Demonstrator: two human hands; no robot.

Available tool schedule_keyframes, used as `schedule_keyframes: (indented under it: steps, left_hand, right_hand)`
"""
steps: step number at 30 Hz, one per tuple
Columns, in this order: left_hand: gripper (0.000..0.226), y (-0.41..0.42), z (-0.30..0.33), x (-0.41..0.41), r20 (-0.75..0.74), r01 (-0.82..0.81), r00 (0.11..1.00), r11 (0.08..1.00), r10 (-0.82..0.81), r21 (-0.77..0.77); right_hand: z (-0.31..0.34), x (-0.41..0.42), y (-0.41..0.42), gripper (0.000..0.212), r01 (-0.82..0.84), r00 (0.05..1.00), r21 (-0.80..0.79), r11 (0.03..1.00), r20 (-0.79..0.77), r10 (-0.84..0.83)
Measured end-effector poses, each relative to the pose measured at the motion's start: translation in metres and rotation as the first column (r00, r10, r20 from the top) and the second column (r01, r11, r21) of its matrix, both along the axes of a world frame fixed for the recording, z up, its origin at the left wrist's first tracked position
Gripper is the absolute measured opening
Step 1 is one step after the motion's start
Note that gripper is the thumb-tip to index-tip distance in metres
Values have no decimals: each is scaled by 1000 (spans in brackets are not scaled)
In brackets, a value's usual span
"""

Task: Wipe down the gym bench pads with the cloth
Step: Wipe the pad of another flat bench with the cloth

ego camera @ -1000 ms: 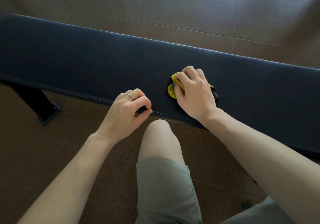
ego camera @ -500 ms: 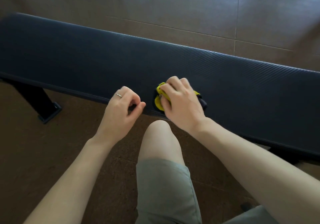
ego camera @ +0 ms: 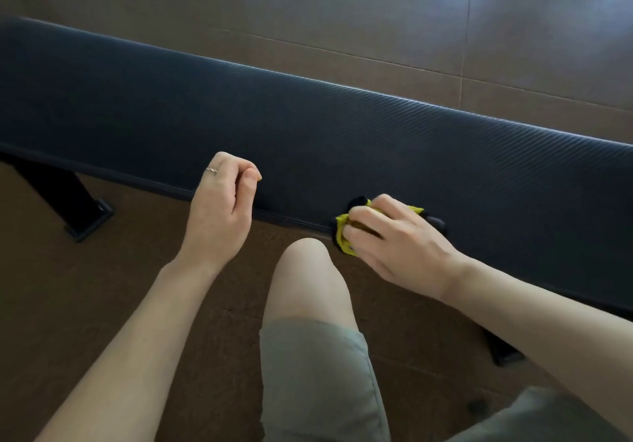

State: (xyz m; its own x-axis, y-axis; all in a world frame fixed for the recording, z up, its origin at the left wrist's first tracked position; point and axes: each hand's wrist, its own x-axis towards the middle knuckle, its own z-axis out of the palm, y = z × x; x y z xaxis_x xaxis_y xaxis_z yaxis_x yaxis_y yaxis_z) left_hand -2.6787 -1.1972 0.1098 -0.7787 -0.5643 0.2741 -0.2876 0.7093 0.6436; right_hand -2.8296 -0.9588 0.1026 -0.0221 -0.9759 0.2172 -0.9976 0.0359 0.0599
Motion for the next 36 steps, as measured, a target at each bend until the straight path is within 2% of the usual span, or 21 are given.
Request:
schedule_keyframes:
  steps: [4, 7, 9, 12, 13, 16, 20, 22, 23, 24, 25, 26, 27, 28, 29, 30, 32, 34, 36]
  left_hand:
    - [20, 10, 10, -23, -33, 55, 998, 998, -56, -12]
    - [20, 13, 25, -41, -89, 36, 995, 999, -39, -35]
    - [19, 20, 30, -52, -98, 40, 994, 998, -44, -39]
    - [18, 45, 30, -74, -79, 136, 987, 989, -141, -60]
    - [19, 55, 30, -84, -80, 173, 981, 982, -178, -71]
    - [20, 95, 28, -119, -66, 304, 948, 948, -310, -92]
    - [18, 162, 27, -168, -6, 490, 870, 867, -492, -89]
    - [15, 200, 28, -188, 28, 593, 805, 804, -593, -43]
    - [16, 219, 30, -197, 45, 635, 772, 773, -634, 0]
    - [19, 239, 33, -206, 63, 661, 744, 747, -665, 72]
    - [23, 259, 39, -215, 80, 668, 722, 723, -687, 178]
    - [29, 279, 44, -224, 95, 650, 706, 695, -702, 308]
    - [35, 298, 49, -234, 104, 610, 691, 655, -715, 445]
    - [40, 315, 55, -243, 100, 548, 686, 603, -720, 580]
    - [43, 330, 61, -252, 83, 474, 692, 538, -717, 697]
    - [46, 342, 67, -259, 55, 398, 707, 460, -705, 794]
    - [48, 357, 80, -270, 42, 265, 739, 347, -672, 899]
    - [51, 368, 95, -278, 60, 235, 716, 321, -696, 917]
    - [54, 382, 110, -284, 47, 248, 647, 269, -761, 931]
  right_hand:
    - [-8, 20, -76, 16, -11, 991, -25, 1000, 134, 14]
    - [-15, 18, -88, 11, 5, 975, -106, 994, 219, 18]
    - [-13, 10, -67, 9, -8, 974, -131, 991, 222, 38]
    - [-7, -3, -12, 9, 62, 988, -125, 990, 151, -43]
    - [-6, -6, 9, 9, 113, 987, -141, 984, 130, -95]
    - [-9, -6, 73, 17, 325, 931, -164, 931, 230, -285]
    - [-13, -13, 150, 20, 486, 868, -134, 864, 194, -458]
    - [-10, -25, 185, 17, 645, 752, -156, 748, 300, -586]
    - [-5, -32, 197, 15, 742, 651, -169, 649, 414, -636]
    - [2, -39, 206, 14, 843, 511, -173, 510, 556, -656]
    - [10, -48, 212, 14, 928, 340, -146, 343, 707, -621]
    - [19, -59, 216, 16, 980, 158, -73, 183, 848, -506]
    - [30, -72, 219, 20, 996, -24, 49, 80, 956, -292]
    - [42, -84, 220, 26, 981, -179, 179, 78, 984, -1]
    - [51, -95, 224, 34, 952, -299, 265, 153, 912, 279]
    - [62, -103, 229, 41, 919, -390, 302, 253, 793, 468]
    - [82, -111, 245, 49, 875, -478, 304, 376, 659, 581]
    - [97, -118, 265, 45, 856, -514, 328, 401, 631, 581]
    - [110, -124, 287, 40, 846, -533, 354, 399, 591, 606]
